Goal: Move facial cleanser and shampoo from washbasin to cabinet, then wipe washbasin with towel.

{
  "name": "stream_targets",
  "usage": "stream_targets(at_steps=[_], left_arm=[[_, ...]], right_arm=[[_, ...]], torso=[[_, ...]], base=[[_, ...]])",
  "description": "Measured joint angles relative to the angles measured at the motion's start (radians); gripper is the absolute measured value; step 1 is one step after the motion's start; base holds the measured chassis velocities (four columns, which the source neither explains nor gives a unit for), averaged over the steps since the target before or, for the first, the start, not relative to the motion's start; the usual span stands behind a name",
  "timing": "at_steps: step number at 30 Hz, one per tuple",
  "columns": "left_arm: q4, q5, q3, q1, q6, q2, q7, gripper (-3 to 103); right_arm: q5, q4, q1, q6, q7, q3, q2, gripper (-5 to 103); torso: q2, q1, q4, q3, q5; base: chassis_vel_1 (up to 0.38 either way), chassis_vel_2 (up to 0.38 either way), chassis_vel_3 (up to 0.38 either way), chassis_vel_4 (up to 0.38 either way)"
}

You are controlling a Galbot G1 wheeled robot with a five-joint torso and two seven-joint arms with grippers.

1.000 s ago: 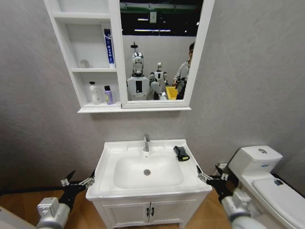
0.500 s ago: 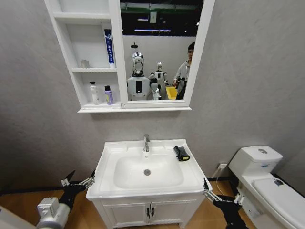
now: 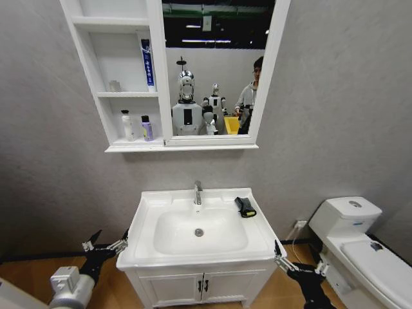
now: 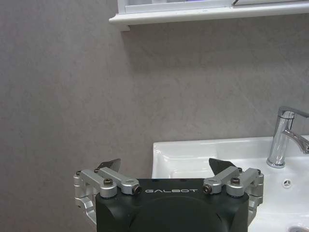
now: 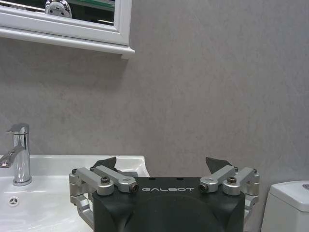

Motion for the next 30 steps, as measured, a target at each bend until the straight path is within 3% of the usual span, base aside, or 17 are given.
stream_targets(at_steps=[14, 30], left_arm=[[0.000, 0.000, 0.000, 0.000, 0.000, 0.000, 0.000, 100], [0.000, 0.000, 0.000, 0.000, 0.000, 0.000, 0.000, 100]], right_arm=[[0.002, -0.002, 0.002, -0.001, 0.000, -0.001, -0.001, 100], [0.003, -0.003, 0.002, -0.002, -0.001, -0.001, -0.001, 100]], torso=[[0.000, 0.000, -0.0002, 0.000, 0.0006], [0.000, -0.001, -0.0001, 0.000, -0.0007]], base=[[0.110, -0.120, -0.113, 0.107], [0.295, -0.296, -0.291, 0.295]])
